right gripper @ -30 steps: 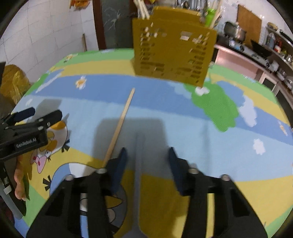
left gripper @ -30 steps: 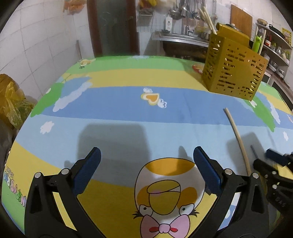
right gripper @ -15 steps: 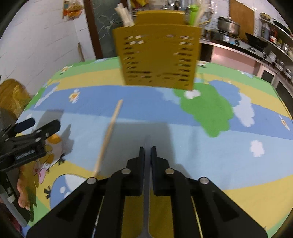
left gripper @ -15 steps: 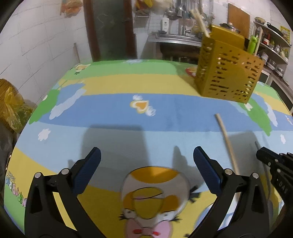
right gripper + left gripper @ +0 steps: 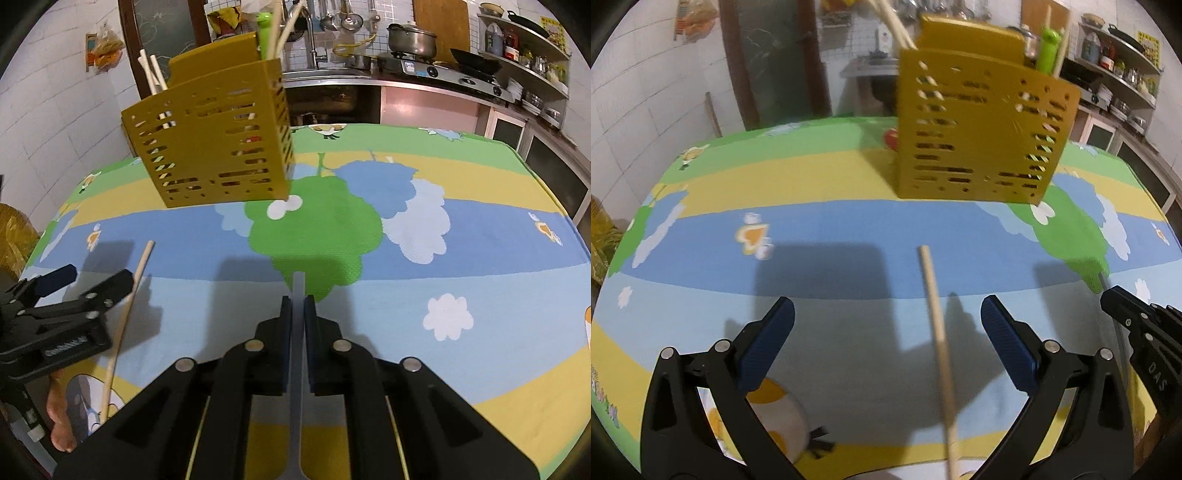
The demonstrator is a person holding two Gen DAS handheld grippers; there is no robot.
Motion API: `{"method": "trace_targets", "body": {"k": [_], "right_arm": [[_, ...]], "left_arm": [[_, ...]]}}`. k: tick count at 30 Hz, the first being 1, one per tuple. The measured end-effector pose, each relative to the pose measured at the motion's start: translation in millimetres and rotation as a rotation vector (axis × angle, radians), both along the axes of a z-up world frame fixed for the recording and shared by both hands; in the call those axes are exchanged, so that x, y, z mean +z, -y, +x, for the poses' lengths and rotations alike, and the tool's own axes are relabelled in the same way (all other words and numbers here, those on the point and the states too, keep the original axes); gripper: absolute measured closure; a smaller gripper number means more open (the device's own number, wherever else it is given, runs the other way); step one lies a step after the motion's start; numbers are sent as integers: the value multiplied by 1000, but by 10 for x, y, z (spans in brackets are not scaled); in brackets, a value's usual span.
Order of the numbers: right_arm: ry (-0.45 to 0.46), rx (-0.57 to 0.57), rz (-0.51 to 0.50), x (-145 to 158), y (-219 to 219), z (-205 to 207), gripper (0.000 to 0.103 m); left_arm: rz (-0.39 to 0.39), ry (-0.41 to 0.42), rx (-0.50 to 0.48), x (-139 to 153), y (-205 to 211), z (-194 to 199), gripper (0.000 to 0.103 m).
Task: Organize utensils
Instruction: 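Grasp the blue-handled metal spoon with the right gripper while the left gripper grasps a chopstick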
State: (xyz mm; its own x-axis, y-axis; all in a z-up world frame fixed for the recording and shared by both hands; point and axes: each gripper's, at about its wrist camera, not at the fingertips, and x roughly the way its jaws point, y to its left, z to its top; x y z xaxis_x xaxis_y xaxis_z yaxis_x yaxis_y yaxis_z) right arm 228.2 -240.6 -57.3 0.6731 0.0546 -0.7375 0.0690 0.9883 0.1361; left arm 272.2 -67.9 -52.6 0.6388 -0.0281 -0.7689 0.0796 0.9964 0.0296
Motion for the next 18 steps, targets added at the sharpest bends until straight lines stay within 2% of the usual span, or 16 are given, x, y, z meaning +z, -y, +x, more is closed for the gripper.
{"method": "trace_targets", "body": {"k": [4, 6, 8, 9, 10, 12, 14, 17, 18], "right_arm": [[-4, -7, 21, -38, 59, 19, 96], [-4, -10, 27, -44, 66, 17, 96], [-3, -11, 32, -47, 59, 21, 96], [-2, -12, 34, -46, 52, 23, 96], [-2, -13, 35, -48, 47, 23, 96], [-1, -12, 34, -52, 40, 21, 96], [-1, -14, 27, -58, 34, 19, 96], [2, -25, 31, -58, 48, 15, 96], [3, -28, 33, -54, 53, 13, 96]], "left_arm": [[-1, -10, 3, -51, 90, 57, 7], [-11, -24, 1, -77, 106, 81, 15], [-20, -59, -18, -122, 130, 114, 36], [-15, -57, -20, -128, 132, 119, 36], [-10, -44, -19, -121, 147, 118, 44], [-18, -54, -24, -113, 162, 131, 51], [-24, -68, -27, -100, 168, 163, 69], [-32, -87, -28, -89, 171, 214, 88], [-35, -90, -28, -92, 164, 228, 91]]}}
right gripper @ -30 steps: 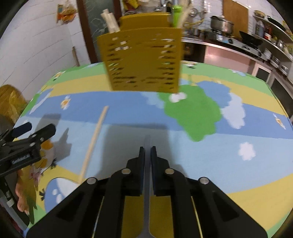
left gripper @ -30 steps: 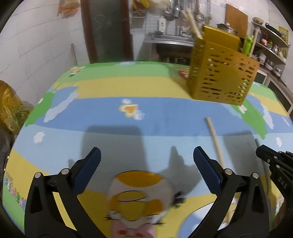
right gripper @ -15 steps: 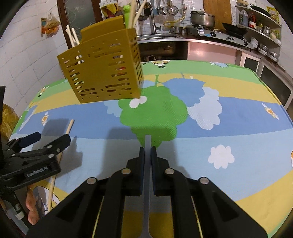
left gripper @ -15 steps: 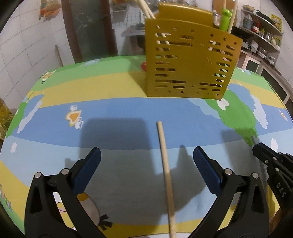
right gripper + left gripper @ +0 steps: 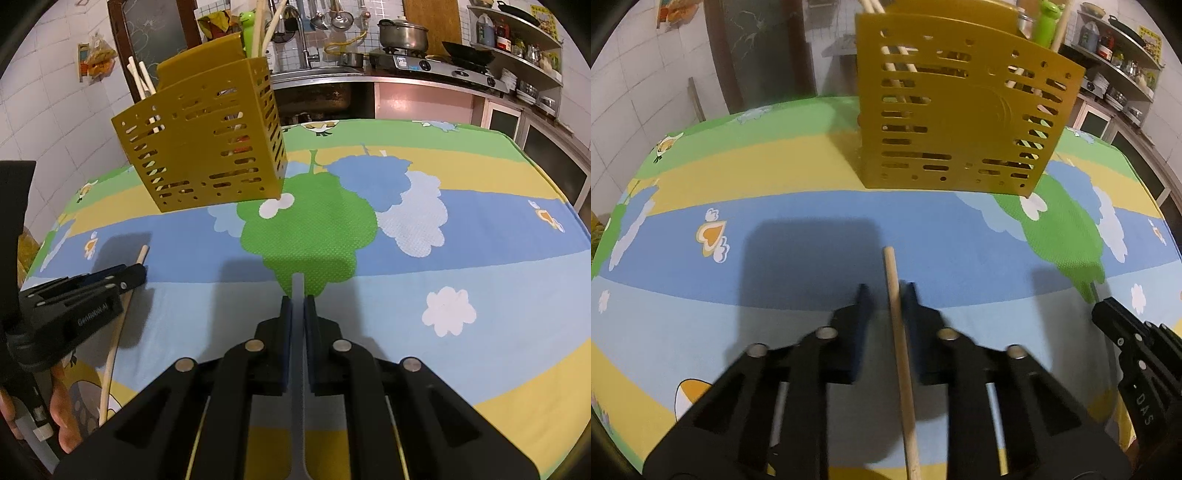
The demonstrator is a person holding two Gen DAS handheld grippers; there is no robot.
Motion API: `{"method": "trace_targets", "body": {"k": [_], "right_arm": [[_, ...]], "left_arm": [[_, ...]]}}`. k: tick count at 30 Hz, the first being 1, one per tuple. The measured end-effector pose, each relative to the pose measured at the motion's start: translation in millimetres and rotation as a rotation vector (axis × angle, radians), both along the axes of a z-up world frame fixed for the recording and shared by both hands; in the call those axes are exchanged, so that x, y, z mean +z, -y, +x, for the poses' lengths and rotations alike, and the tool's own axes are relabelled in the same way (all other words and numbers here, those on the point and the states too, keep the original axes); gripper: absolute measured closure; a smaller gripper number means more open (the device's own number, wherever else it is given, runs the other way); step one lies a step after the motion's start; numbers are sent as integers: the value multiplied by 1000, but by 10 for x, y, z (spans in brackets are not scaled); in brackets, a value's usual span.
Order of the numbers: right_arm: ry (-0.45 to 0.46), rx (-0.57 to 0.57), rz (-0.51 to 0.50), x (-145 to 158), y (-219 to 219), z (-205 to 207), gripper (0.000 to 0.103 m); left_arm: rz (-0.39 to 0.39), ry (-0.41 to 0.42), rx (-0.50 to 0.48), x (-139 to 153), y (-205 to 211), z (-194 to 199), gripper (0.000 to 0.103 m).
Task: Organize utensils
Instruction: 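Grasp the blue-handled metal spoon with the right gripper while the left gripper grasps a chopstick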
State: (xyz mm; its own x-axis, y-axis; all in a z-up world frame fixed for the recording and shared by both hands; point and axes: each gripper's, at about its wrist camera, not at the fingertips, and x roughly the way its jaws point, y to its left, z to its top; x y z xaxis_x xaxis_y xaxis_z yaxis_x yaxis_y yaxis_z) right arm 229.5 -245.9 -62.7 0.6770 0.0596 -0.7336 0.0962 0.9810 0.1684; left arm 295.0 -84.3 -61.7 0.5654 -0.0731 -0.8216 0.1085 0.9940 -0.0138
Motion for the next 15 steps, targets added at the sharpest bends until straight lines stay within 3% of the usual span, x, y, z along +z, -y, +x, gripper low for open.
{"method": "trace_targets", "body": {"k": [2, 9, 15], "right_arm": [[6, -8, 2, 8, 12, -13, 96], [26, -17, -4, 46, 1, -37, 96], [72, -28, -4, 179, -16, -140, 96]], "left_arm": [[-8, -1, 2, -4, -23, 16, 96], [-27, 22, 13, 37, -86, -41, 98], [-46, 124, 18, 319, -212, -237, 98]]}}
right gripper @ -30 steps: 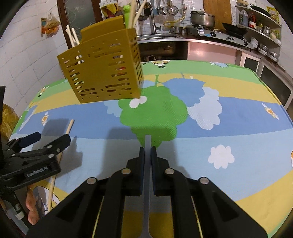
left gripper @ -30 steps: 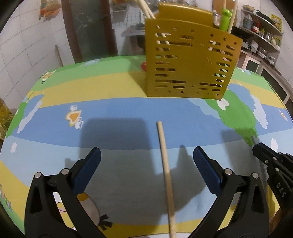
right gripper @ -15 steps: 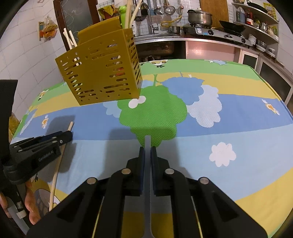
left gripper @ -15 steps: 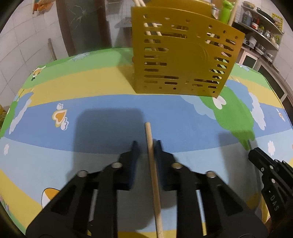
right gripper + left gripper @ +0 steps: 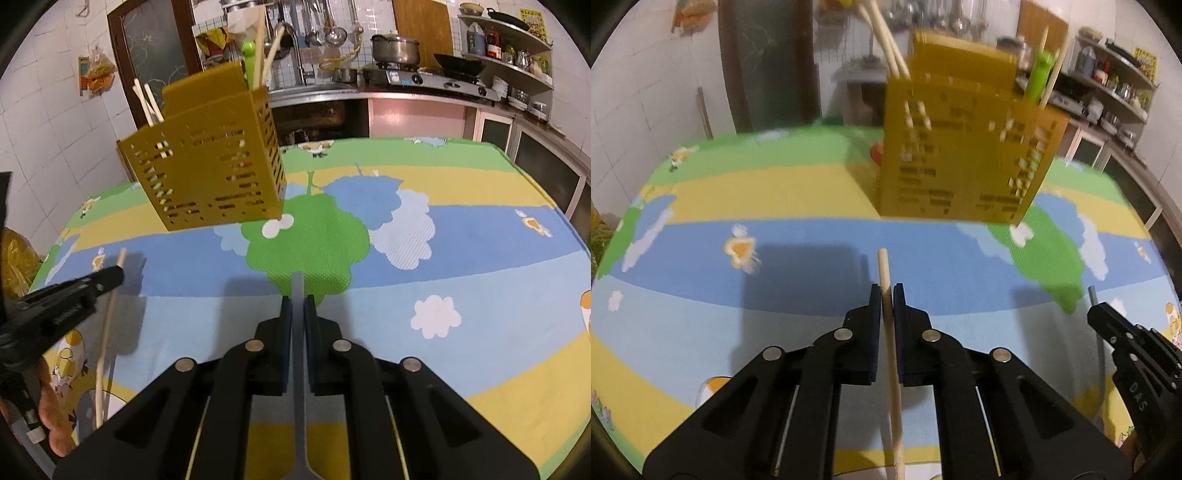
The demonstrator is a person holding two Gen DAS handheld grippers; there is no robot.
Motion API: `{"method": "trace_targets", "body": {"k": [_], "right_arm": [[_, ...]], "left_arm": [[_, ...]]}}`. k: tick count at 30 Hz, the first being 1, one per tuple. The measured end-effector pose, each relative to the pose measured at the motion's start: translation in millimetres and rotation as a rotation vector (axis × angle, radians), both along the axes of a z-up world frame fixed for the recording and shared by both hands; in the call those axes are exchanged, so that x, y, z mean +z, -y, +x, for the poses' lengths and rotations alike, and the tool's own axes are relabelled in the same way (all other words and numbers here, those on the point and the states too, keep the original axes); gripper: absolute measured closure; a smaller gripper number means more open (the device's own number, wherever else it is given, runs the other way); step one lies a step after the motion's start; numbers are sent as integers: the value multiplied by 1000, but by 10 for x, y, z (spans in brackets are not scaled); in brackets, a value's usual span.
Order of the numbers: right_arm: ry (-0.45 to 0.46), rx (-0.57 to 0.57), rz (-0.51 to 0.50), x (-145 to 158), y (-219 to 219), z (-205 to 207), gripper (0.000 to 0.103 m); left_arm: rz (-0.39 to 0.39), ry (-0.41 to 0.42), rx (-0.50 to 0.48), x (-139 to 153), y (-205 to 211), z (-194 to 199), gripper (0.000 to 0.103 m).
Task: Organize utensils
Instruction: 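Grasp the blue-handled metal spoon with the right gripper while the left gripper grasps a chopstick, then carry the spoon and the chopstick up toward the yellow caddy with both grippers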
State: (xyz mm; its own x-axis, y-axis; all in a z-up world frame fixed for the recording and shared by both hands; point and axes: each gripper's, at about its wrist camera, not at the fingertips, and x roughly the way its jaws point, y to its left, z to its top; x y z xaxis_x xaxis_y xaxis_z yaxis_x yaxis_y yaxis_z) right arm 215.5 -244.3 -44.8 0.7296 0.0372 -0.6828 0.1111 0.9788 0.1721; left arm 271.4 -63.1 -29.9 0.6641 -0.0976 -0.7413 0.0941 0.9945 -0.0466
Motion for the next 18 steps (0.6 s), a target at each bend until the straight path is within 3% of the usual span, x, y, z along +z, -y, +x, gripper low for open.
{"method": "trace_targets", "body": {"k": [7, 18], "right_arm": [[84, -1, -11, 229, -96, -212, 96], [245, -9, -49, 600, -315, -669, 96]], "left_arm": [[-14, 143, 7, 389, -185, -364, 98], [-39, 327, 30, 701, -415, -931, 98]]}}
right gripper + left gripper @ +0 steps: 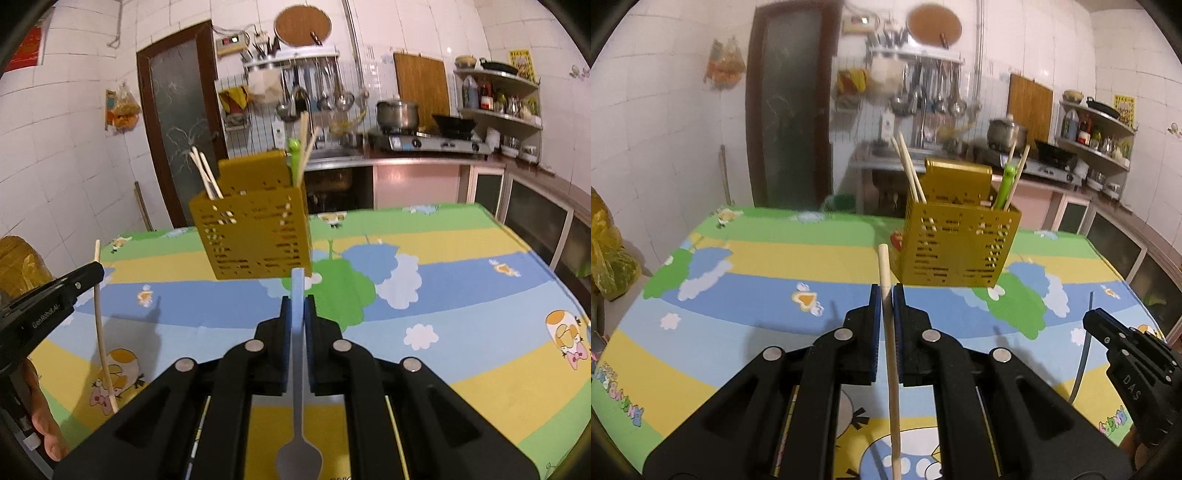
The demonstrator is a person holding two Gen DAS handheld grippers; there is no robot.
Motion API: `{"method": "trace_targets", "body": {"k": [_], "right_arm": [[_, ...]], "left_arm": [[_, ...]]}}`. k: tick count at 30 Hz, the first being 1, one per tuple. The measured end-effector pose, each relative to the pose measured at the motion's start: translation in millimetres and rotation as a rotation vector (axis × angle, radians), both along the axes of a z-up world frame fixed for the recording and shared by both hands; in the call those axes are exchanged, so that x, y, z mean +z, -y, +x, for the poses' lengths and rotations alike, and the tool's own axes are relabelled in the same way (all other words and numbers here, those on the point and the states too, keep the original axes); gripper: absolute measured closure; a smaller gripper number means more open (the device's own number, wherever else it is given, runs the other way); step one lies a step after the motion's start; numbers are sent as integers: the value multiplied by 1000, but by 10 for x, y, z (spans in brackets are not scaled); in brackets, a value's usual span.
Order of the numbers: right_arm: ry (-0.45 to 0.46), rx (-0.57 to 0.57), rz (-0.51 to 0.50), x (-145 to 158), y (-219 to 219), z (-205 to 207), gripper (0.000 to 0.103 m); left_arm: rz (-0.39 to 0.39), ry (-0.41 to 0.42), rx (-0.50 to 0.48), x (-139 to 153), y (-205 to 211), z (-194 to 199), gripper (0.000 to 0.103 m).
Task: Organize utensils
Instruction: 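Carry the spoon and the chopstick up toward the yellow caddy with both grippers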
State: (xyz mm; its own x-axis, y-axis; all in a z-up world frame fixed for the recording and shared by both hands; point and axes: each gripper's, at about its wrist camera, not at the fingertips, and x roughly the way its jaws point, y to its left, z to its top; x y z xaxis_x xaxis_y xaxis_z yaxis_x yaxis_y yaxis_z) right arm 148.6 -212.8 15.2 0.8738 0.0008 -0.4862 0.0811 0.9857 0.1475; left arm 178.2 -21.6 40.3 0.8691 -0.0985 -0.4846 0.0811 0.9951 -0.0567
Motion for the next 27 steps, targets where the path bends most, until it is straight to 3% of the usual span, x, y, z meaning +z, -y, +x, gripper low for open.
{"method": "trace_targets", "body": {"k": [16, 27], "right_arm": [[112, 11, -66, 195, -338, -517, 96], [179, 30, -99, 352, -416, -647, 96]], "left_arm": [[1, 139, 18, 136, -245, -513, 98], [-31, 195, 22, 301, -348, -615, 98]]}}
